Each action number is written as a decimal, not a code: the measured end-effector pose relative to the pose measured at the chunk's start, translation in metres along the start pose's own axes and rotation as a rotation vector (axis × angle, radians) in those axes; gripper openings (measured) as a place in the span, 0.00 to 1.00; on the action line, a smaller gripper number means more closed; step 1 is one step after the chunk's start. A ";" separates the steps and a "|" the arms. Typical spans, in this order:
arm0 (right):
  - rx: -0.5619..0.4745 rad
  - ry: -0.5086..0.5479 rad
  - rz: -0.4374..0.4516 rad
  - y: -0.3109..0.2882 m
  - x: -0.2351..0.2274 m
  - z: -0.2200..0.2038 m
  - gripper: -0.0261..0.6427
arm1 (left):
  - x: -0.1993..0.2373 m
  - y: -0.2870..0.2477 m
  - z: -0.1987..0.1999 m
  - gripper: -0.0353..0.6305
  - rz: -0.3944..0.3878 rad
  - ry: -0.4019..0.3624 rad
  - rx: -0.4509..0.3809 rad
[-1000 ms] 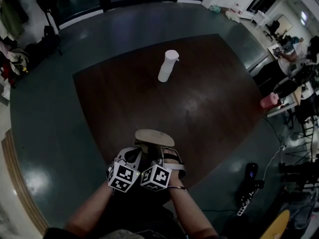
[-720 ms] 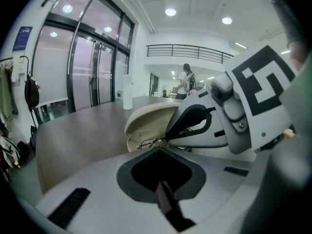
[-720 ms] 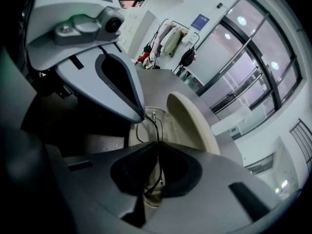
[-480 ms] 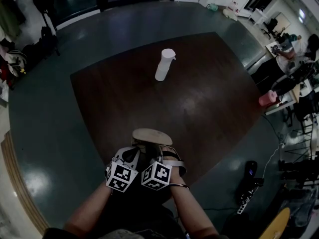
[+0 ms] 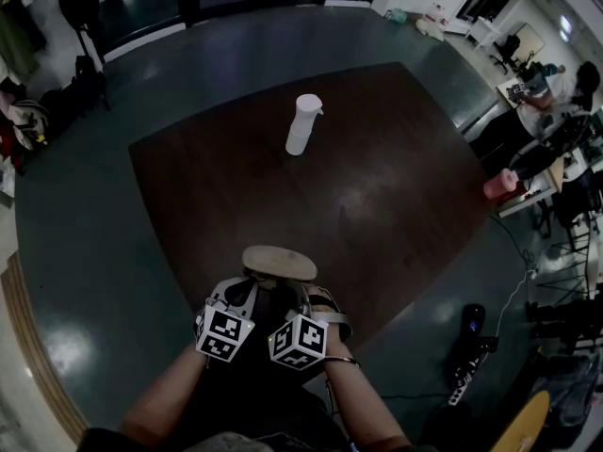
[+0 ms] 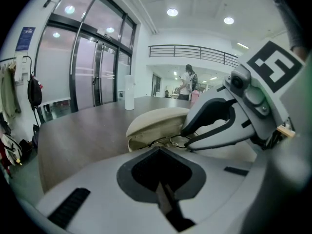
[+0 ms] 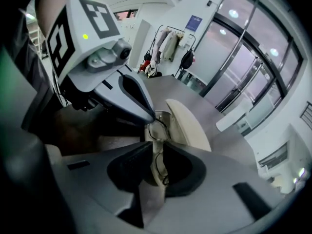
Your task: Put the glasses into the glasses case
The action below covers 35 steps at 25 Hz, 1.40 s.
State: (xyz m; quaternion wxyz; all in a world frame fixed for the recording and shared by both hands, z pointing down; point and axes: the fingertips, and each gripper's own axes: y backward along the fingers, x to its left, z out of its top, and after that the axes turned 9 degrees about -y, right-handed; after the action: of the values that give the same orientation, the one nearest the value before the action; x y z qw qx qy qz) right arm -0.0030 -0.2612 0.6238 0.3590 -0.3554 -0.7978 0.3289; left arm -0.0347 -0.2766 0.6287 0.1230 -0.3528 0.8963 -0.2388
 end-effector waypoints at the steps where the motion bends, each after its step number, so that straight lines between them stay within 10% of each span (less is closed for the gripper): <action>1: -0.006 -0.014 0.002 0.003 0.002 -0.002 0.11 | 0.001 0.001 0.000 0.06 0.008 0.005 -0.003; 12: -0.102 -0.158 0.020 0.056 0.013 -0.029 0.11 | 0.005 0.014 0.010 0.06 0.151 0.055 -0.080; 28: -0.815 -0.393 -0.018 0.250 -0.036 0.029 0.05 | -0.061 0.168 0.170 0.06 0.298 0.163 -0.547; 35: -0.881 -0.564 -0.005 0.279 -0.015 0.023 0.02 | -0.082 0.202 0.170 0.06 0.230 0.189 -0.585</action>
State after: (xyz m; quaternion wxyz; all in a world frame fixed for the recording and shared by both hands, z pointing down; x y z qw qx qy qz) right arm 0.0775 -0.1313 0.3891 -0.0527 -0.3684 -0.9271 0.0445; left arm -0.0252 -0.1489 0.3831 -0.0409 -0.2461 0.9683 0.0125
